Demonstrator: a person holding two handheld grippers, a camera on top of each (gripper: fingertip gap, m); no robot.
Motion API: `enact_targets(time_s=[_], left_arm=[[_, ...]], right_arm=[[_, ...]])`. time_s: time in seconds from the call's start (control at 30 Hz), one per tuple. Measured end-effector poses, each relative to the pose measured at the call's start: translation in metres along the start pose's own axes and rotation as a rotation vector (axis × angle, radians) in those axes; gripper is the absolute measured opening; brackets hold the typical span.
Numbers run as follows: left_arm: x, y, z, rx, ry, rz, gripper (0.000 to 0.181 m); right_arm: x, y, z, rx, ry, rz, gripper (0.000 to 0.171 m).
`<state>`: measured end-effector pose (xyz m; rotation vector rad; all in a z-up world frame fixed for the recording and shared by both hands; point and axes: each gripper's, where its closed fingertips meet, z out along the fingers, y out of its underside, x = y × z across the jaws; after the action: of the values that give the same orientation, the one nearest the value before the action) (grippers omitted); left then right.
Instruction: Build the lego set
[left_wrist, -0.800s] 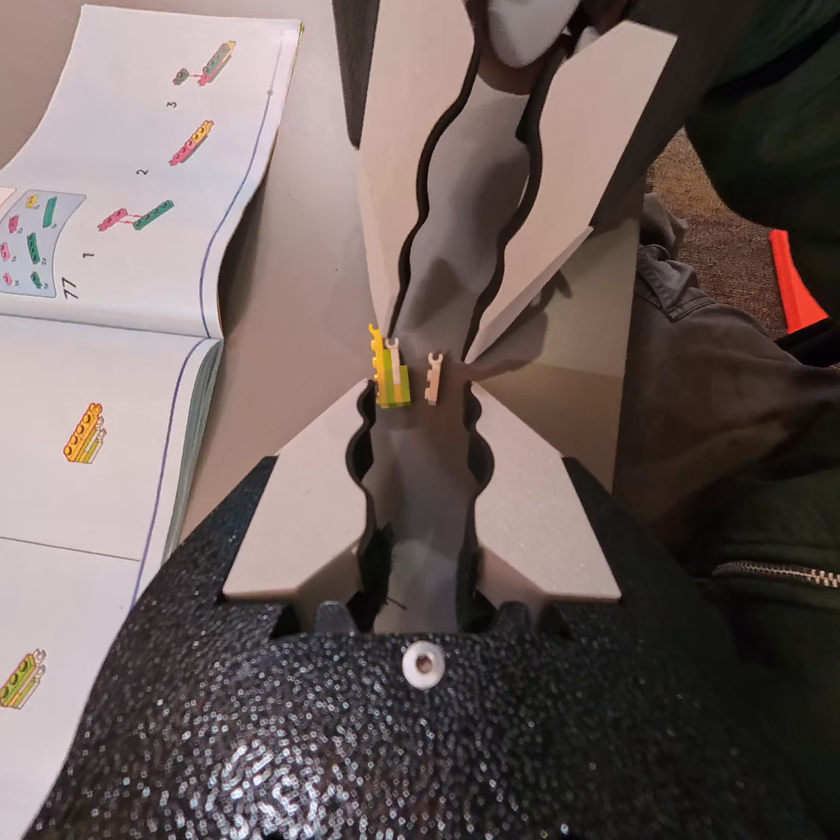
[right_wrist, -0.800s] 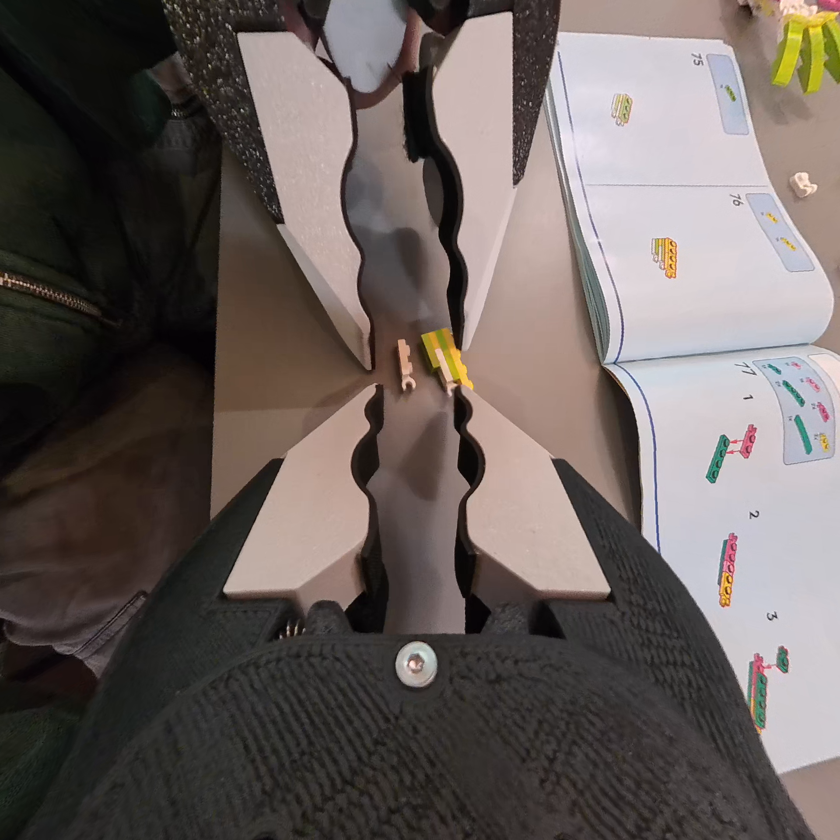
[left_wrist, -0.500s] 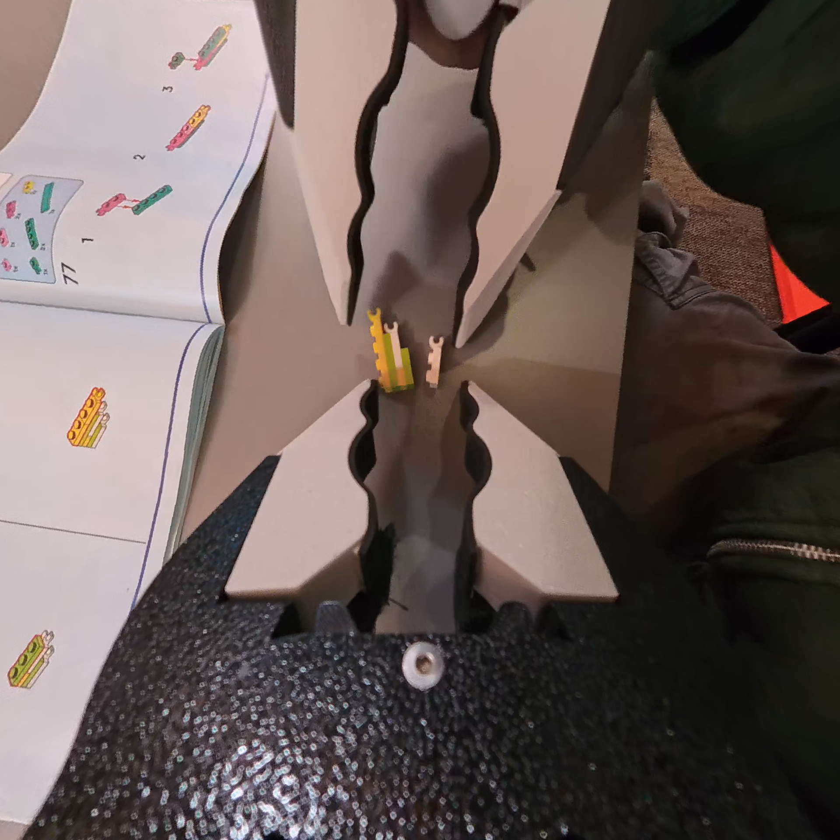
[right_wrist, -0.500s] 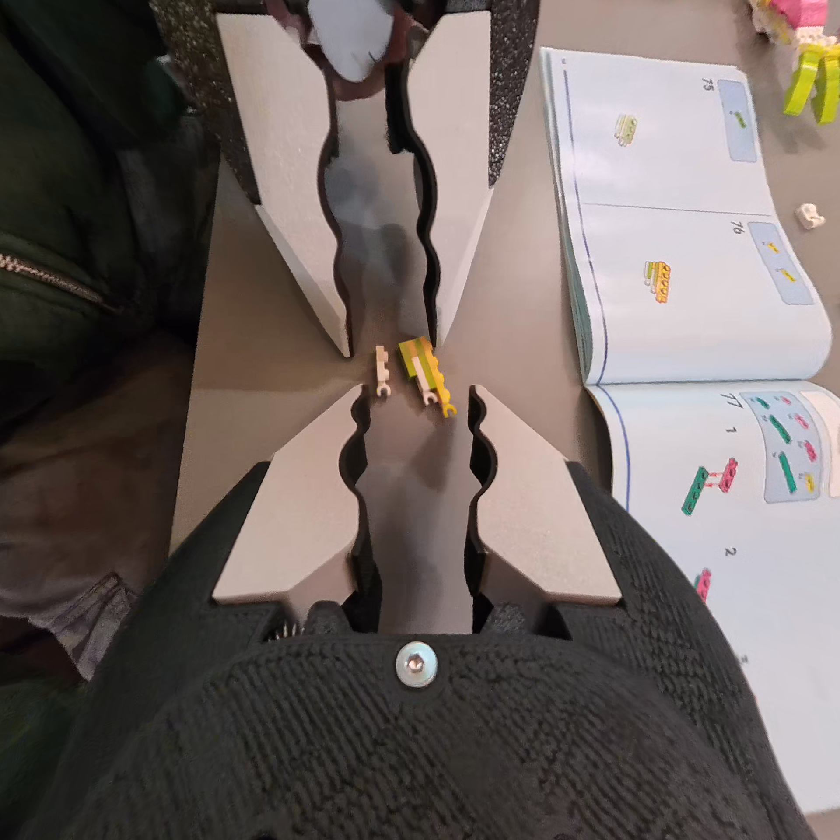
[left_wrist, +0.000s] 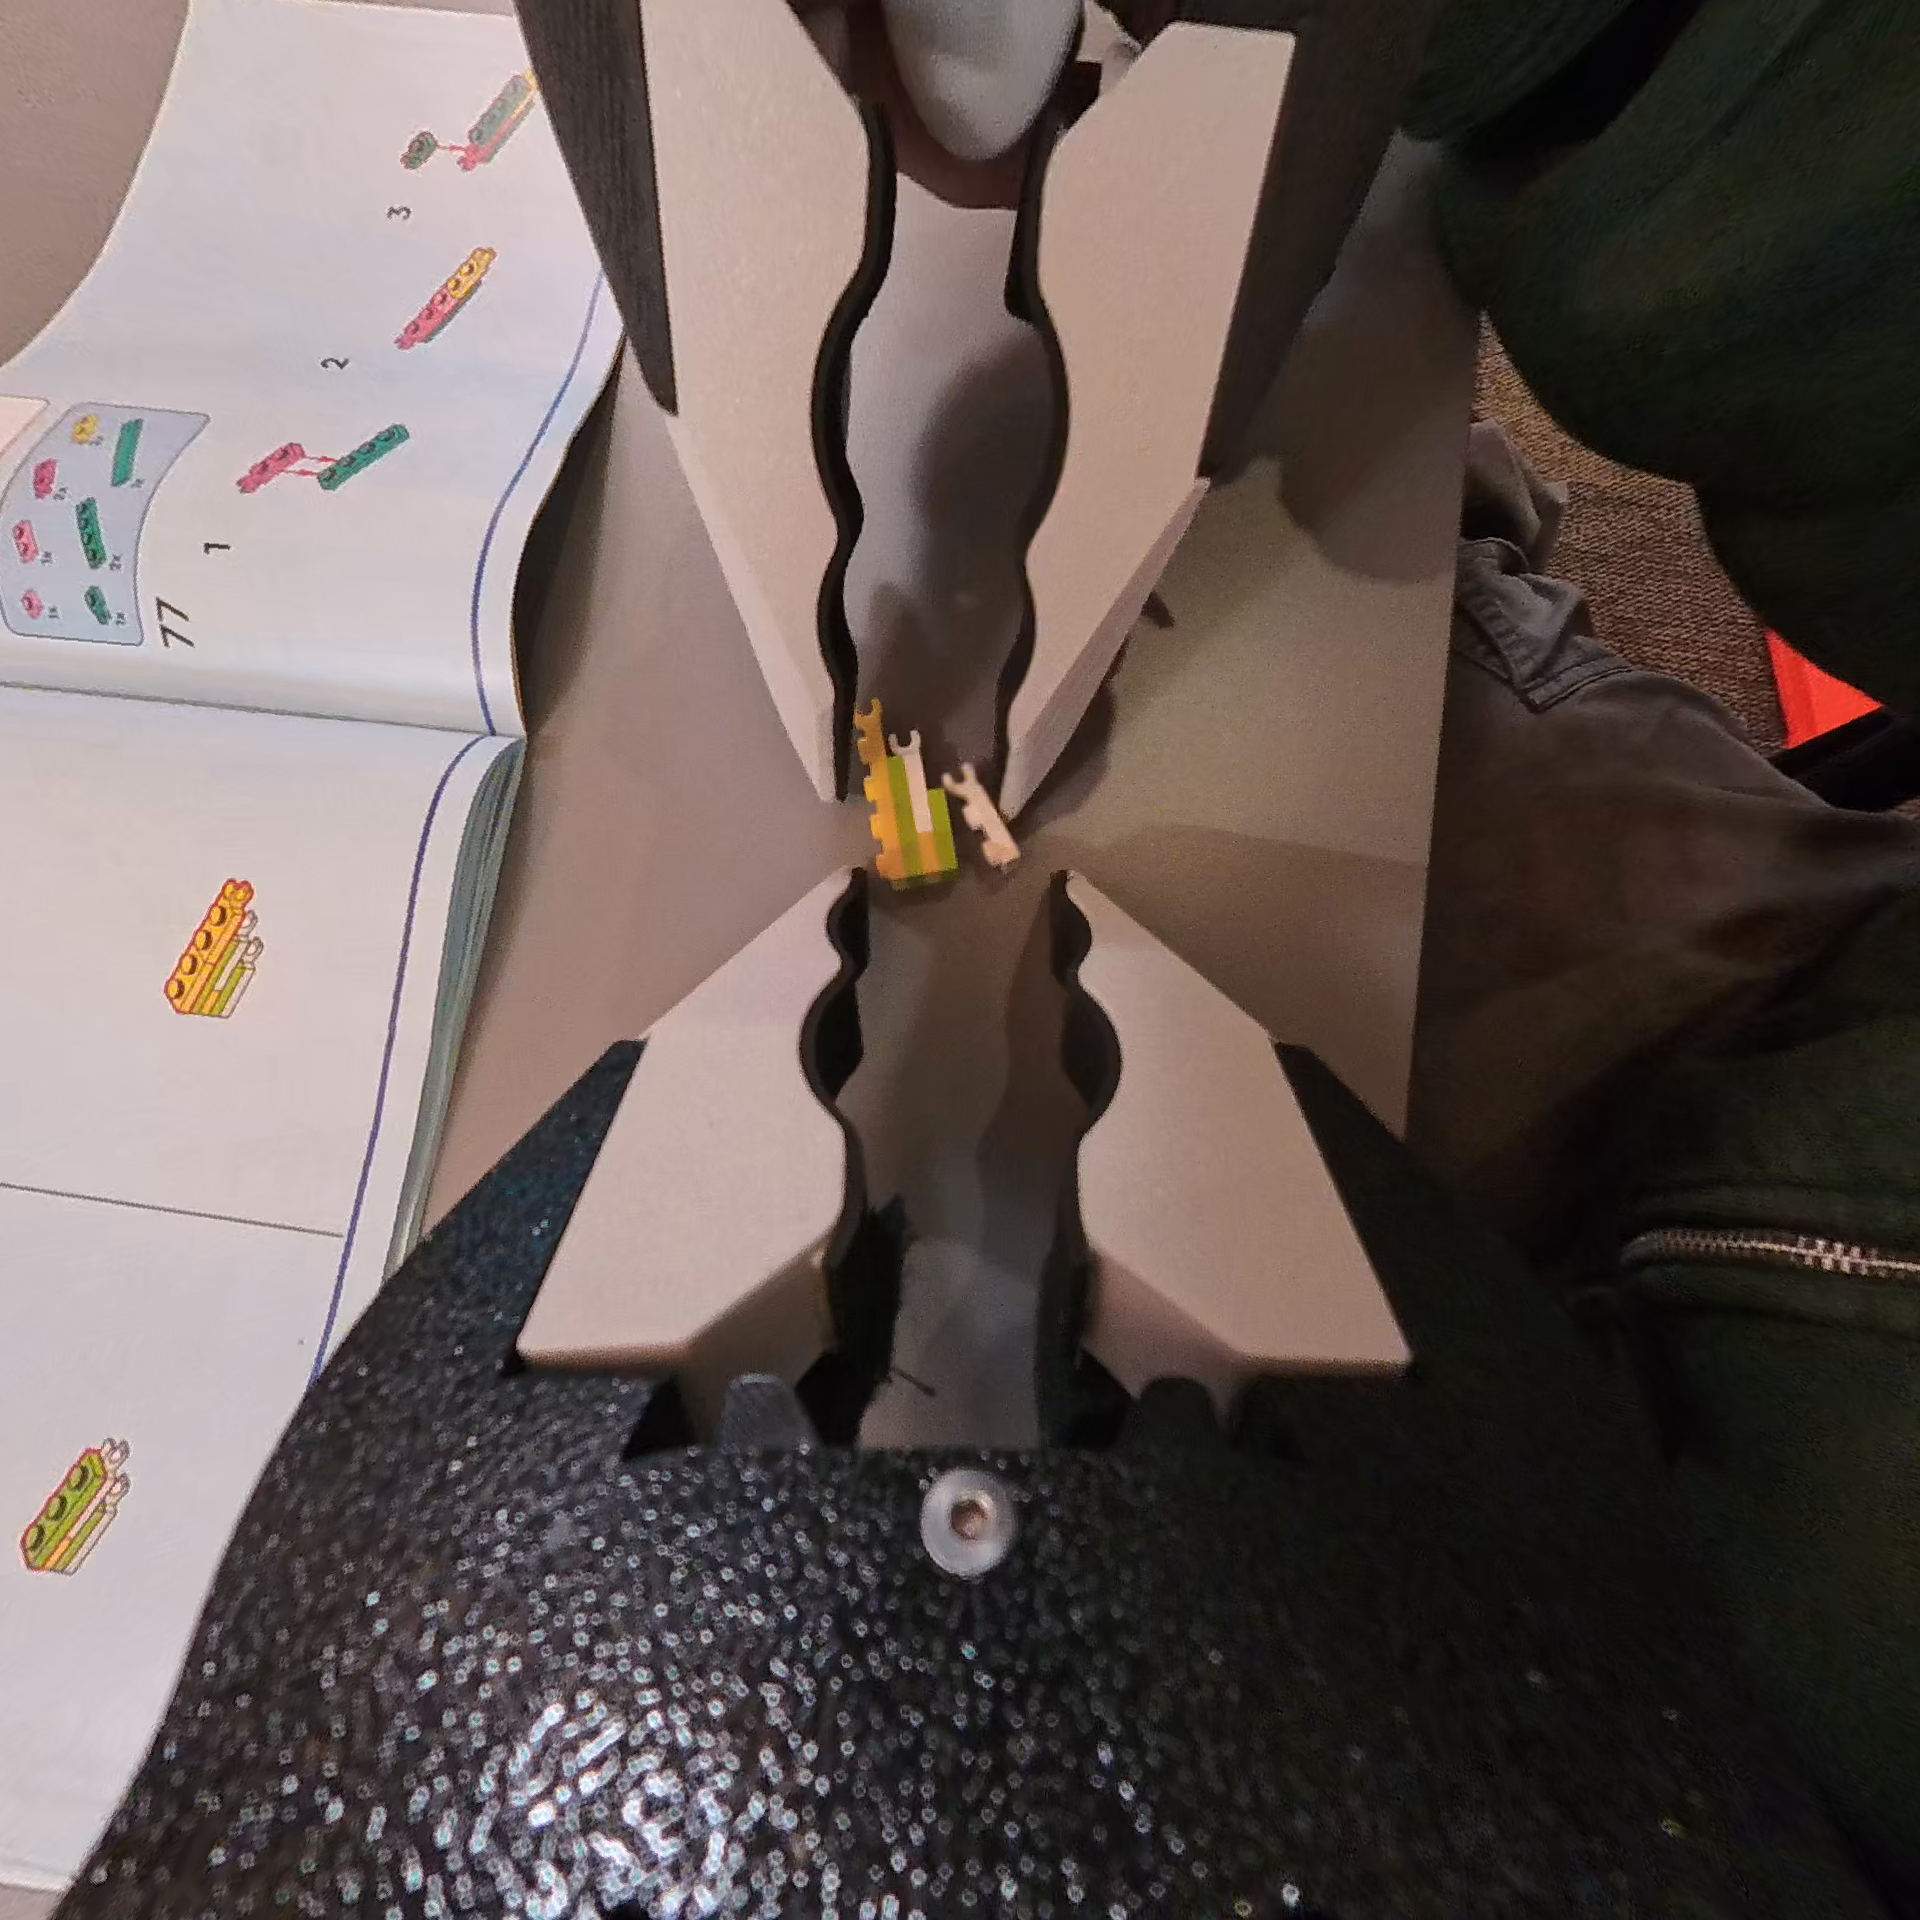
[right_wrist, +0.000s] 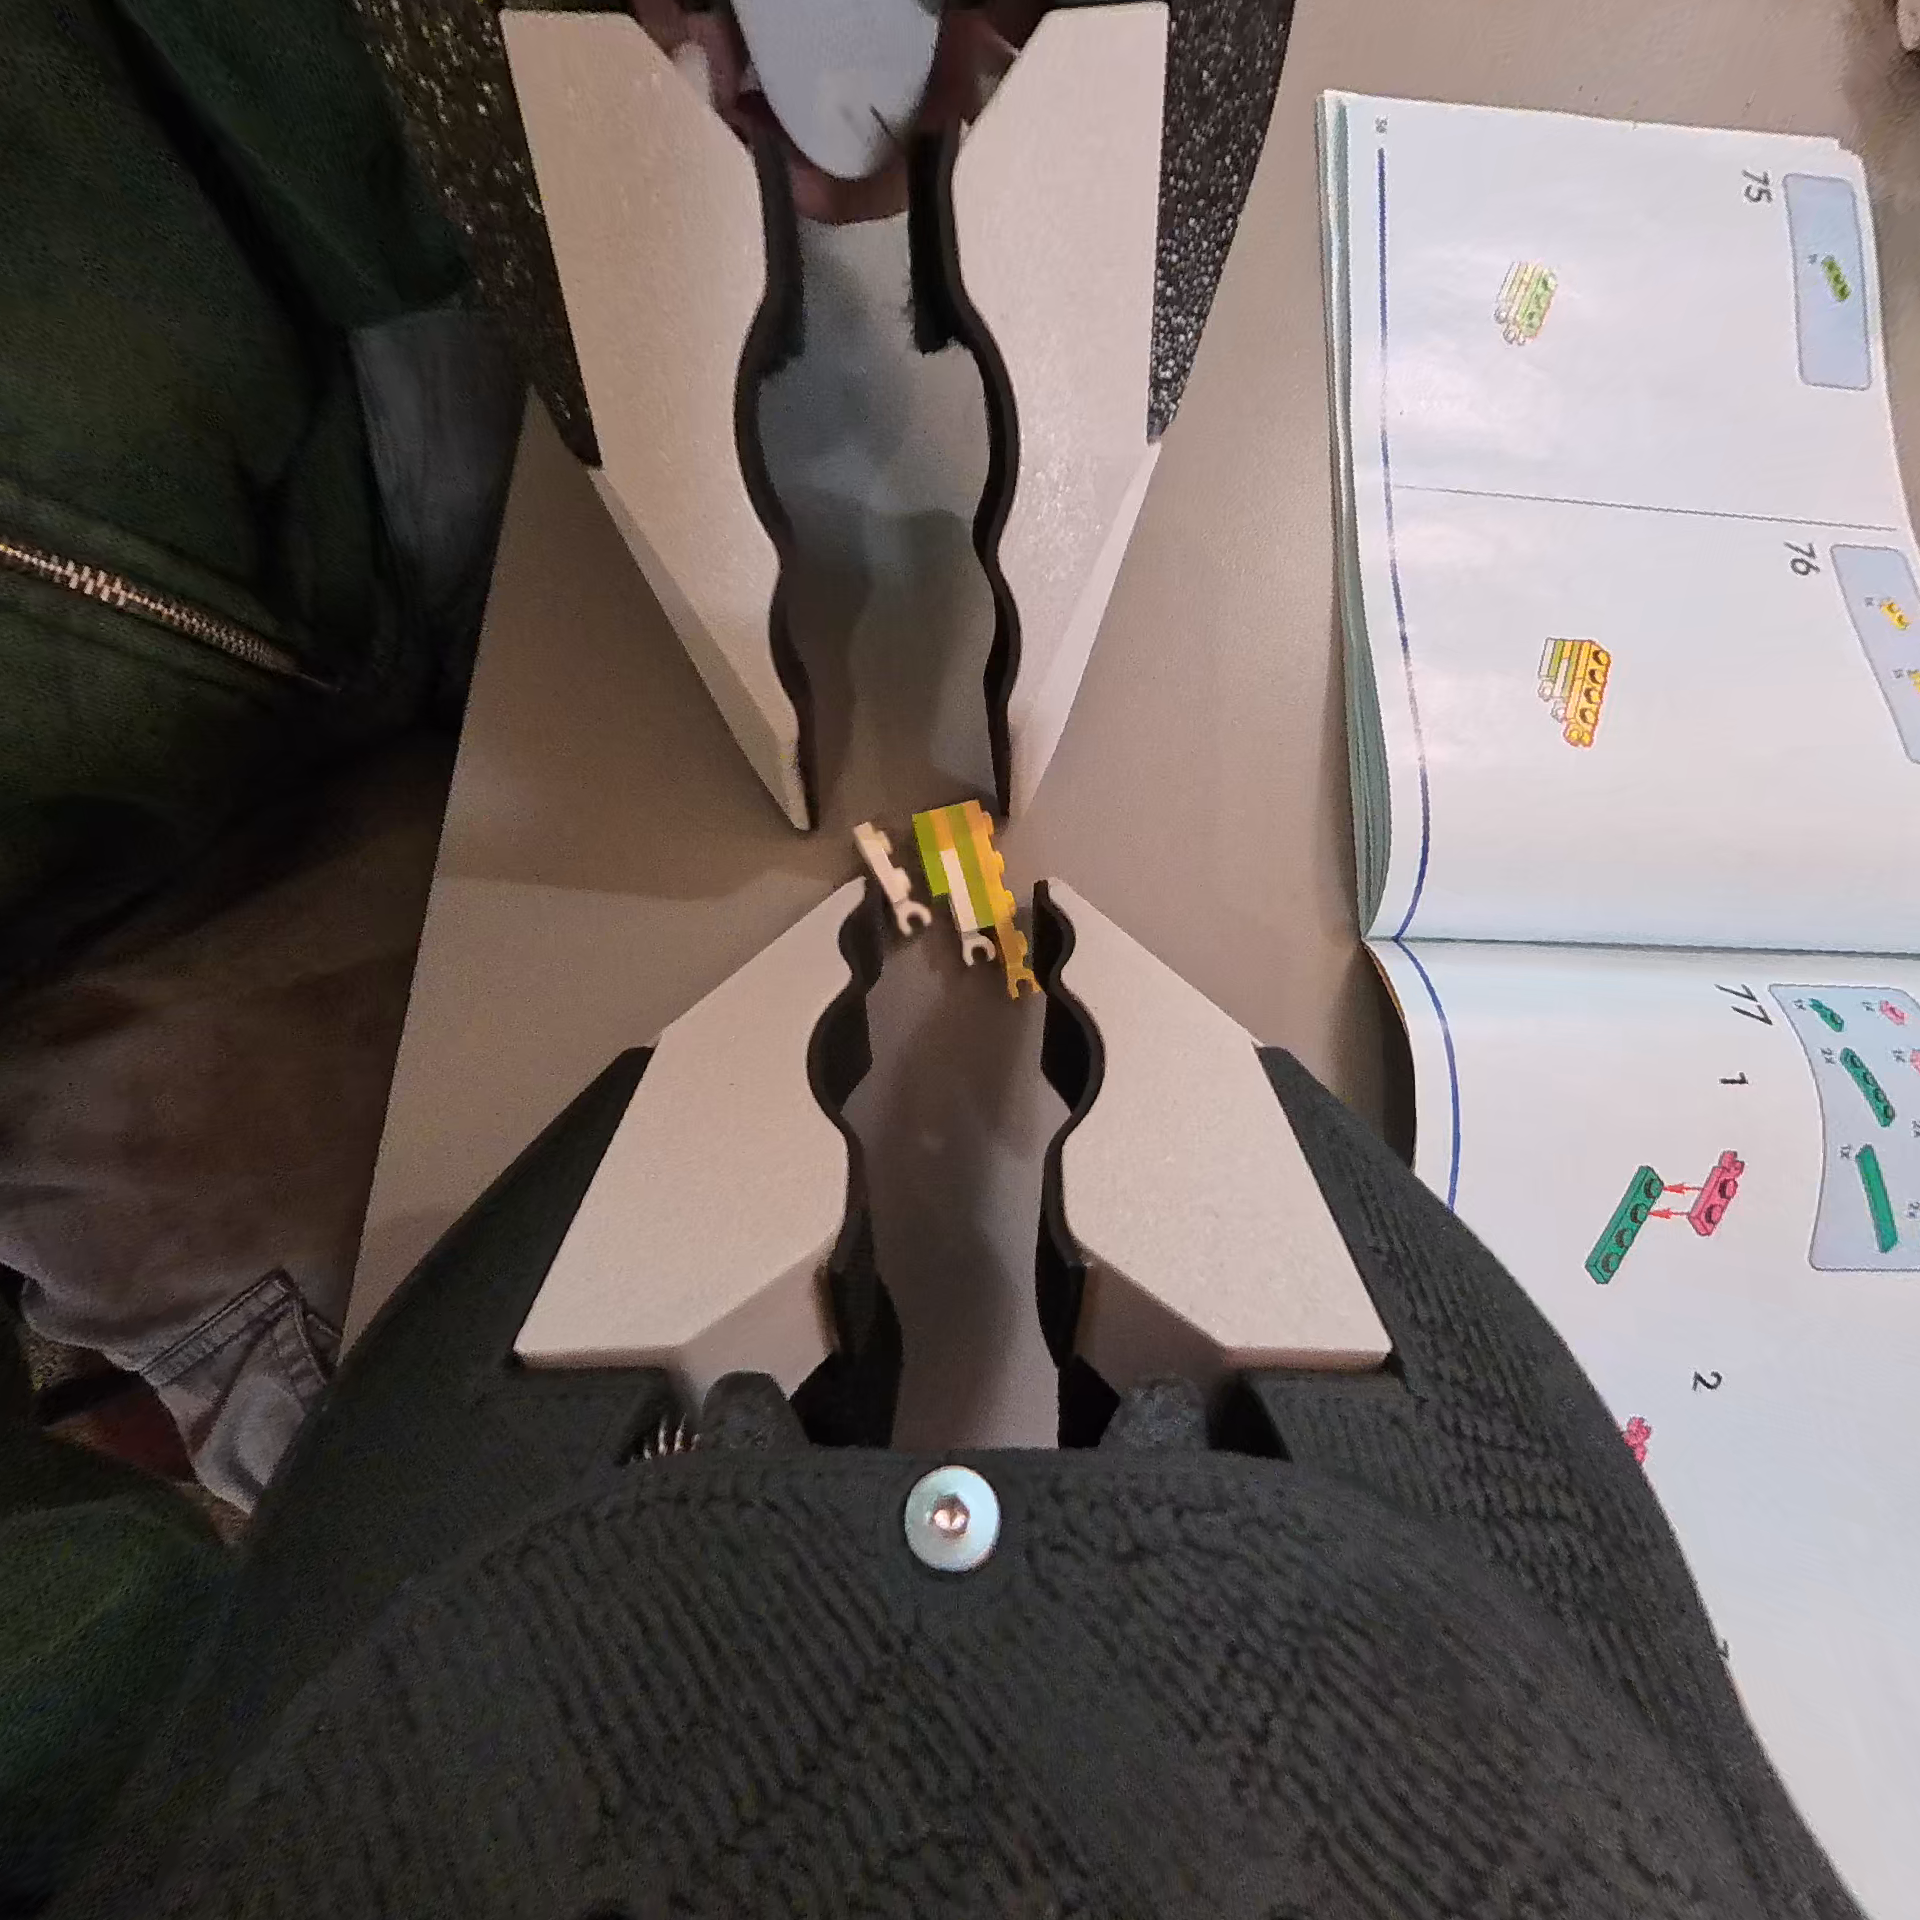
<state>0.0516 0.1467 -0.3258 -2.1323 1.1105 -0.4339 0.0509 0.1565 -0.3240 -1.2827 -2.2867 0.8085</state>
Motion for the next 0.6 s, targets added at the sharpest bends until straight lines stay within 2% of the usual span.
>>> enact_targets(time_s=[0.2, 0.4, 0.6], left_arm=[[0.0, -0.0005, 0.0001, -0.001, -0.015, 0.001, 0.032], [0.0011, -0.0045, 0.0036, 0.007, -0.033, 0.003, 0.043], [-0.0006, -0.008, 0.0058, 0.004, -0.069, 0.027, 0.041]], right_arm=[[0.0007, 0.0009, -0.0005, -0.007, 0.008, 0.01, 0.023], [0.0009, 0.0013, -0.0008, -0.01, 0.017, 0.016, 0.023], [0.0004, 0.0013, -0.0009, -0.008, 0.018, 0.018, 0.022]])
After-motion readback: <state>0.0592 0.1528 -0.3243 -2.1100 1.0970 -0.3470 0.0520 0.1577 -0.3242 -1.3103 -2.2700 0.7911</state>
